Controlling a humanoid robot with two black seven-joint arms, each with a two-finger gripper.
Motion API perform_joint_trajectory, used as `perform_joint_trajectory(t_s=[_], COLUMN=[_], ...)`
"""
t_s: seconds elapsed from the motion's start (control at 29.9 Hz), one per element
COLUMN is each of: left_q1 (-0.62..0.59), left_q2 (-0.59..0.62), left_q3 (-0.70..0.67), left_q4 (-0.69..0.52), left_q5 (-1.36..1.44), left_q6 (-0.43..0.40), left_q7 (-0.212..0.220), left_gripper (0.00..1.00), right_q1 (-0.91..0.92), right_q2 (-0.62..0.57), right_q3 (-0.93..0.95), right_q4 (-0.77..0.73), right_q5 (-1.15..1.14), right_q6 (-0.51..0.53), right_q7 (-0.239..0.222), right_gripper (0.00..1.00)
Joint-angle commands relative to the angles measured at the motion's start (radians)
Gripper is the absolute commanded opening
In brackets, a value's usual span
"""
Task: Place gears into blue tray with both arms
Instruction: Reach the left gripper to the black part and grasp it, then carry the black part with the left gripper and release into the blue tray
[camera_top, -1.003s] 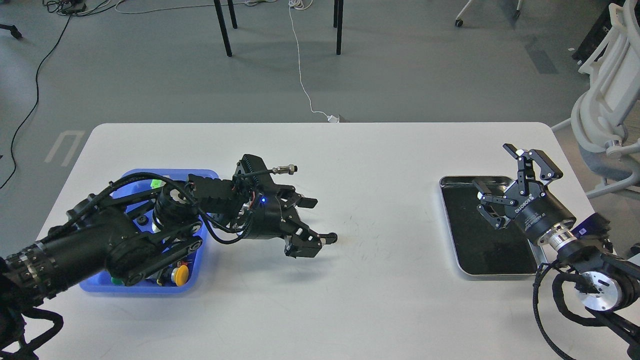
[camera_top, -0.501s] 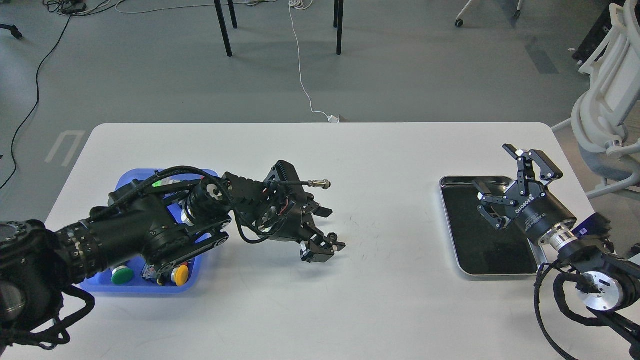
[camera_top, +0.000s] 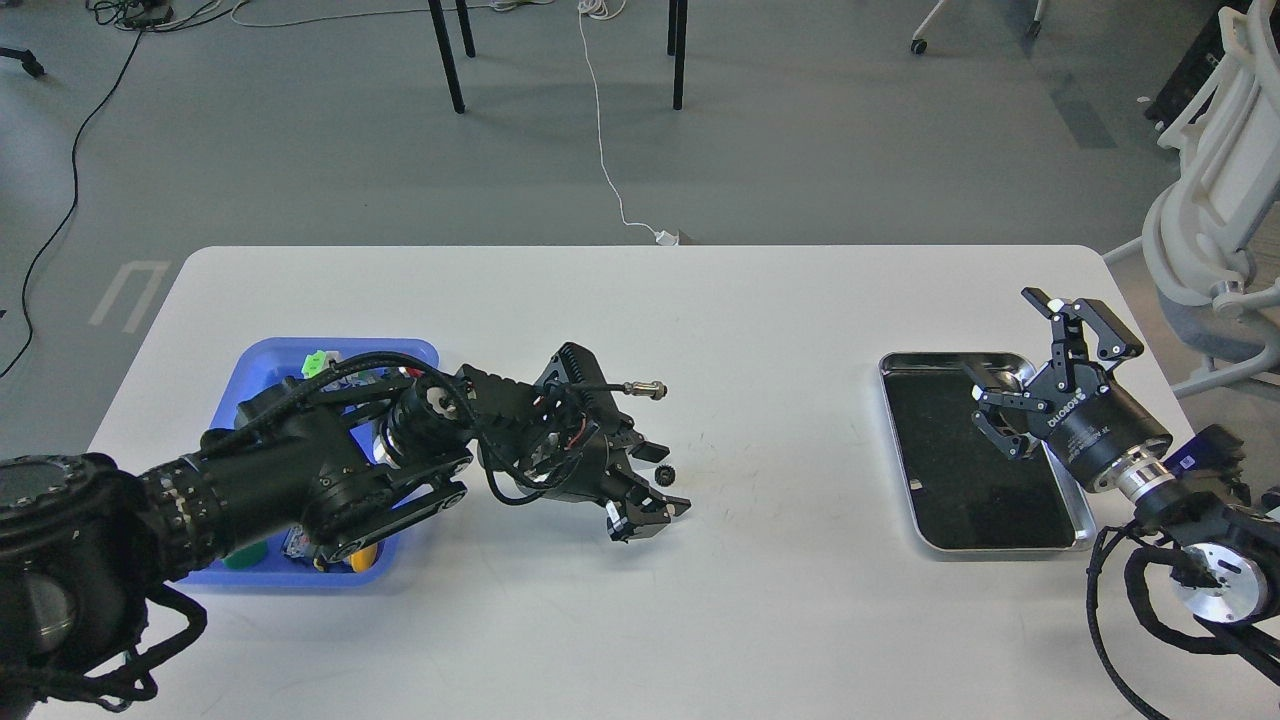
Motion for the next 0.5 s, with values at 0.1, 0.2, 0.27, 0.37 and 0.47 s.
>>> perform_joint_trajectory(t_s=[0.1,0.2,0.27,0.37,0.47], left_q1=[0.001,0.001,0.001,0.001,0.001], left_q2=[-0.028,-0.028,-0.028,-0.029,-0.026], left_q3=[0.0,0.0,0.0,0.0,0.001], left_q4=[0.04,0.043,0.048,0.062,0.063], left_q5=[0.0,0.0,0.0,0.0,0.0], left_q6=[0.0,0.0,0.0,0.0,0.002], left_q7=[0.0,0.0,0.0,0.0,0.0], left_gripper=[0.66,0.66,0.58,0.26,0.15], right_q1=[-0.003,-0.005,-0.005,-0.006,-0.006], right_q2=[0.0,0.0,0.0,0.0,0.0], right_q3=[-0.001,-0.001,-0.001,-0.003,-0.003], right_q4=[0.003,0.003,0.003,0.004,0.017], right_q5=[-0.001,-0.001,-0.001,-0.001,-0.002], right_q6=[-0.001,-0.001,-0.001,-0.001,-0.001], right_q7=[0.0,0.0,0.0,0.0,0.0], right_gripper=[0.95,0.95,0.95,0.95,0.95])
